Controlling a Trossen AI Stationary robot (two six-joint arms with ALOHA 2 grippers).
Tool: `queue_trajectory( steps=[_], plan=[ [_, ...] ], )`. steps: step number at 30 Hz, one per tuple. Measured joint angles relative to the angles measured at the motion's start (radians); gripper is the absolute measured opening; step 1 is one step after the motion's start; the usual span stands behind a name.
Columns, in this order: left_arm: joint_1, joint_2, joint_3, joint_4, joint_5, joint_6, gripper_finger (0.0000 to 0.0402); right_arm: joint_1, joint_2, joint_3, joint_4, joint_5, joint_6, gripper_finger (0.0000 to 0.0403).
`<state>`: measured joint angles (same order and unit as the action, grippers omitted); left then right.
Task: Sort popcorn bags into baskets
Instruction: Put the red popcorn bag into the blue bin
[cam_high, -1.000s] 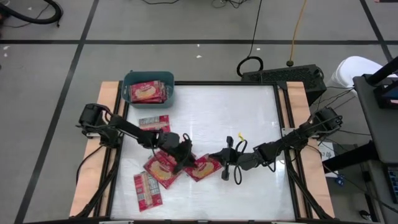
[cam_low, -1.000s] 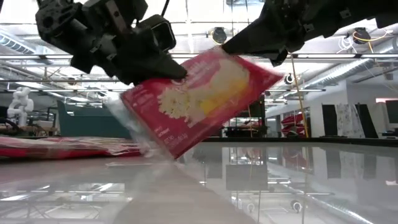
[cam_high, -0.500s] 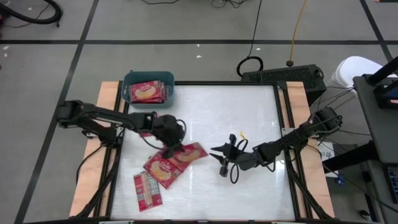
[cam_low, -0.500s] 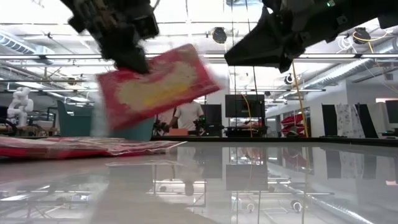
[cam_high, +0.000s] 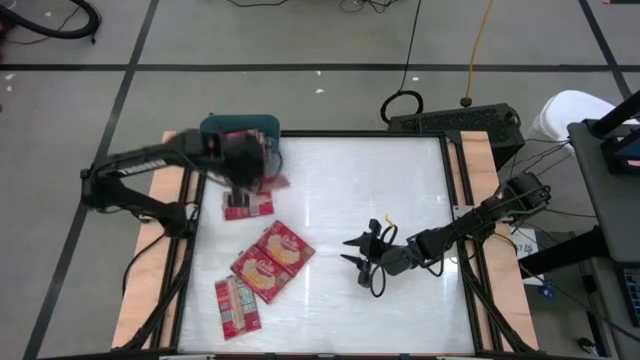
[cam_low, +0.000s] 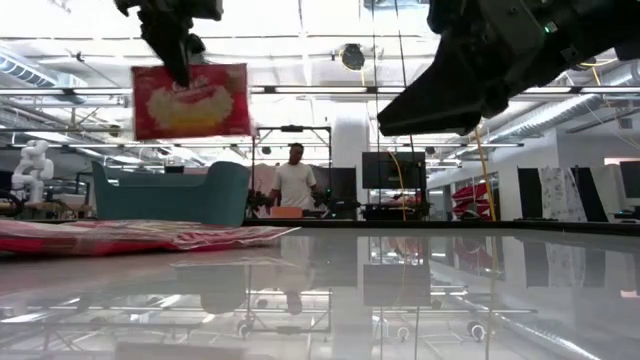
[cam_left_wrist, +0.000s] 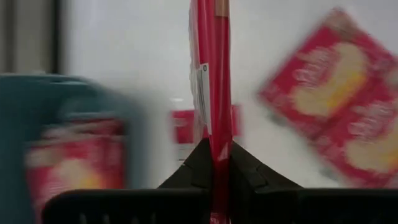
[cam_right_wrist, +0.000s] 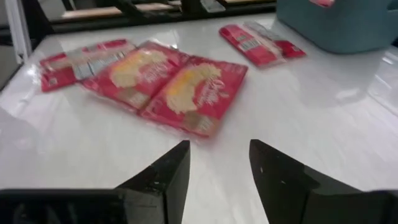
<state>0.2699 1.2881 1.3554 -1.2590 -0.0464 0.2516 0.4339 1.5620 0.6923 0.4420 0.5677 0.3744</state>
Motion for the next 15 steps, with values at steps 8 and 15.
queue_trajectory(
  steps=[8,15],
  plan=[
    [0.377,0.013,0.110,-0.070,-0.010,0.313,0.0043,0.006,0.000,-0.036,0.026,0.003,0.023,0.0156],
    [0.645,0.116,0.108,-0.072,0.065,0.448,0.0020,0.031,0.000,-0.048,0.064,0.003,0.020,0.0155]
  ],
)
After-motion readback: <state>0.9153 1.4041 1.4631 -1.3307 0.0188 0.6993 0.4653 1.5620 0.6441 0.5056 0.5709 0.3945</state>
